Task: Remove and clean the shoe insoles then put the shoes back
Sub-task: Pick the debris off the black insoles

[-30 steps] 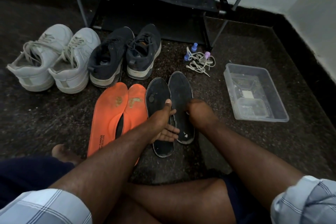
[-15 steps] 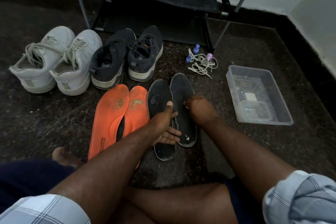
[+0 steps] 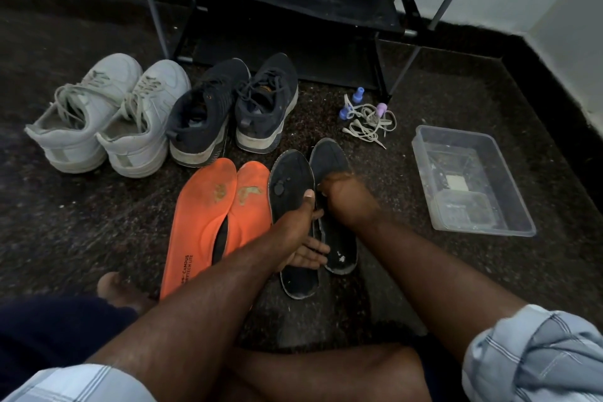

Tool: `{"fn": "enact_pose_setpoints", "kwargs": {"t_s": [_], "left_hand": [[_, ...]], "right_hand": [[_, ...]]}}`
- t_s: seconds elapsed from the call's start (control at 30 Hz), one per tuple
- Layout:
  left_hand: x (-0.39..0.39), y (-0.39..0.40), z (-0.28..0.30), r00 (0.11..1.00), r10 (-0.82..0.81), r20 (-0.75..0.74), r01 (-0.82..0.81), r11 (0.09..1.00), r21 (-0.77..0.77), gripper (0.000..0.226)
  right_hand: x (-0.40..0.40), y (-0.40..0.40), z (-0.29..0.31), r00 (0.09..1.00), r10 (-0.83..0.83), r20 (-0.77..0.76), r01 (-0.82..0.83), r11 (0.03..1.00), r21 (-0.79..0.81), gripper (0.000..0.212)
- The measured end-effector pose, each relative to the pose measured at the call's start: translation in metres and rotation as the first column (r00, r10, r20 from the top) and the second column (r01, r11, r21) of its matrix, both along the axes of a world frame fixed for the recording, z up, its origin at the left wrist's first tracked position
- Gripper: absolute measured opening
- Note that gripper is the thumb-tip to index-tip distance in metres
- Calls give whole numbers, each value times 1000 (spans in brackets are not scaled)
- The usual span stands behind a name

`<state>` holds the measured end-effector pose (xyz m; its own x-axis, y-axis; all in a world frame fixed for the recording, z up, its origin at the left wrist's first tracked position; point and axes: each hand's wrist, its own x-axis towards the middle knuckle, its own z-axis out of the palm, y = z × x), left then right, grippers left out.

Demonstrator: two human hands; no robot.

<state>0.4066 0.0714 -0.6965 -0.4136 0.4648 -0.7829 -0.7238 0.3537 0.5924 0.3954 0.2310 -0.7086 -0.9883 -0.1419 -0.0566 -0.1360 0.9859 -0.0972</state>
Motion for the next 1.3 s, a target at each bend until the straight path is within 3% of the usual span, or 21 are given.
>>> {"fn": "enact_pose_setpoints", "kwargs": {"t_s": [0.07,0.17,0.23,0.37,0.53,0.6,0.67,0.77,0.9,1.0,1.3], "left_hand": [[0,0,-1,1000,1,1,-1,1000,0,82],[0,0,-1,1000,-2,8,2,1000,12,82],[0,-1,0,1000,-3,11,3,1000,12,83],[0,-1,0,1000,-8,-4,8,1000,10,84],[1,-2,0,1000,-1,-17,2,1000,11,84],[1,-2,0,1000,0,-17,0,1000,12,84],[1,-2,1,1000,-2,-17,2,1000,16,84],[2,-2,1,1000,1,-18,-1,1000,17,84],[2,-2,1,1000,-1,-14,1,1000,15,84],[2,-2,0,1000,-3,-11,3,1000,17,84],[3,-2,1,1000,-8,-15,9,1000,16,83]], "right_hand": [[-3,8,5,1000,-14,6,14,1000,-4,25],[-16,20,3,982,-186,6,185,978,92,26],[-15,9,5,985,-170,27,167,982,89,26],[2,0,17,984,-36,174,41,999,-25,20],[18,18,51,952,-273,138,301,919,-256,17],[30,20,62,941,-287,182,330,900,-285,24],[43,17,61,939,-278,200,323,914,-247,29],[58,8,46,937,-270,221,313,931,-189,19],[57,0,36,969,-171,181,179,983,-28,19],[60,-7,34,956,-99,277,87,995,55,21],[77,-21,34,895,-119,429,88,992,91,14]]}}
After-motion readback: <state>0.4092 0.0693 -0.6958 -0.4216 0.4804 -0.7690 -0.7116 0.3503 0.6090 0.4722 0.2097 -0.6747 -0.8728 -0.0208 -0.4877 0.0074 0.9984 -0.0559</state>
